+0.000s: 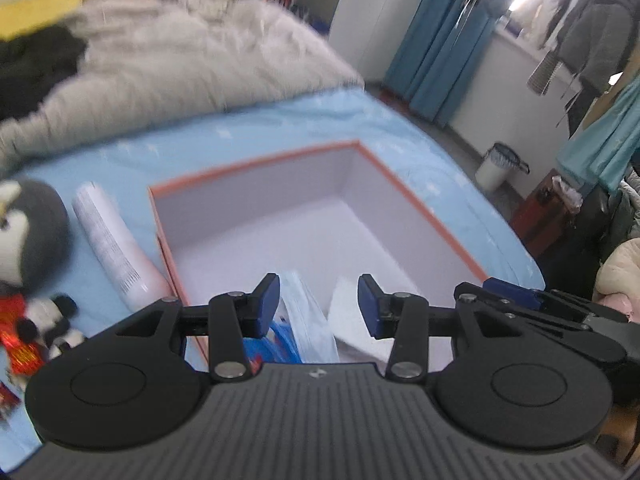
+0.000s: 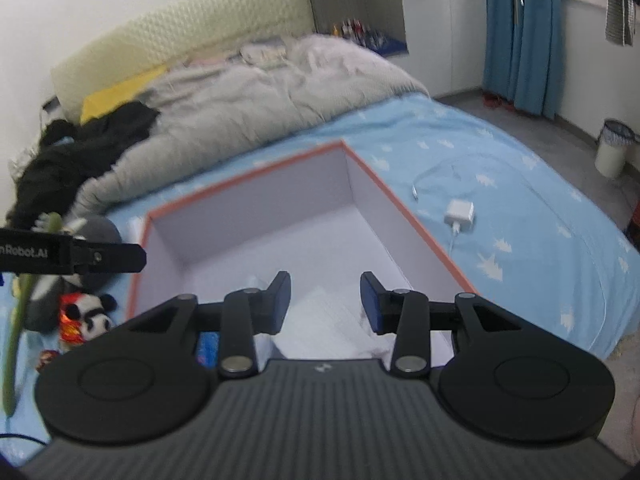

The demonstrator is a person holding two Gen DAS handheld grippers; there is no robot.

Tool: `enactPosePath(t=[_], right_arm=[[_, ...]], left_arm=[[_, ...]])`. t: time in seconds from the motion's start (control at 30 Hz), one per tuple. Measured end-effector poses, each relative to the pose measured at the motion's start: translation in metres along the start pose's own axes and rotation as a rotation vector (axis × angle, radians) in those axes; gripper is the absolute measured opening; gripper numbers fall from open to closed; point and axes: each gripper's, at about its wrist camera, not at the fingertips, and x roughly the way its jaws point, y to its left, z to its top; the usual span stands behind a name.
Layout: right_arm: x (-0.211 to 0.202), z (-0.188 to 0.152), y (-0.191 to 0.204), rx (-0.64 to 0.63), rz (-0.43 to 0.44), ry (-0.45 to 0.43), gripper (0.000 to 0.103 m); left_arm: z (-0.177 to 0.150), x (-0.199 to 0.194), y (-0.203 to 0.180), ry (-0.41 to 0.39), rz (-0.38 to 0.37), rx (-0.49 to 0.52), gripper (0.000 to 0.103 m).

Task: Organize soft objects
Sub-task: 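Open both grippers to drop the face mask and wipe into the pink box, then move both open grippers back toward the plush toys and candy wrappers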

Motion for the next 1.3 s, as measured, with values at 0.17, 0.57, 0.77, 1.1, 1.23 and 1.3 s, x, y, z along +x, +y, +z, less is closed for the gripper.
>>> enactPosePath(t=[0.17,0.57,0.77,1.1,1.23,1.3], right_arm=[[-0.031,0.005,0.019,-0.027,0.043,-0.093,0.041],[-0.078,-0.007,0.070,-0.098,0.132,-0.197,0.041],[-0.089,-0.020,0.096,-0.135,0.158,-0.215,0.041],[-0.100,-0.051,0.134,-0.144,0.228,-0.203,0.041],[-0.101,-0.064,0.145,-0.159,0.237,-0.185,0.041],[-0.102,-0.071,0.150,-0.167,0.249,-0.175,0.041]], left_arm=[[-0.006,-0.047,-0.003,-0.108,0.014,0.058,0.049],[-0.044,-0.138,0.017,-0.241,0.044,0.057,0.049],[-0.070,-0.165,0.045,-0.253,0.071,-0.006,0.049],[-0.111,-0.202,0.091,-0.258,0.157,-0.049,0.049],[-0.129,-0.209,0.106,-0.250,0.166,-0.081,0.049],[-0.140,-0.211,0.110,-0.244,0.178,-0.089,0.050]])
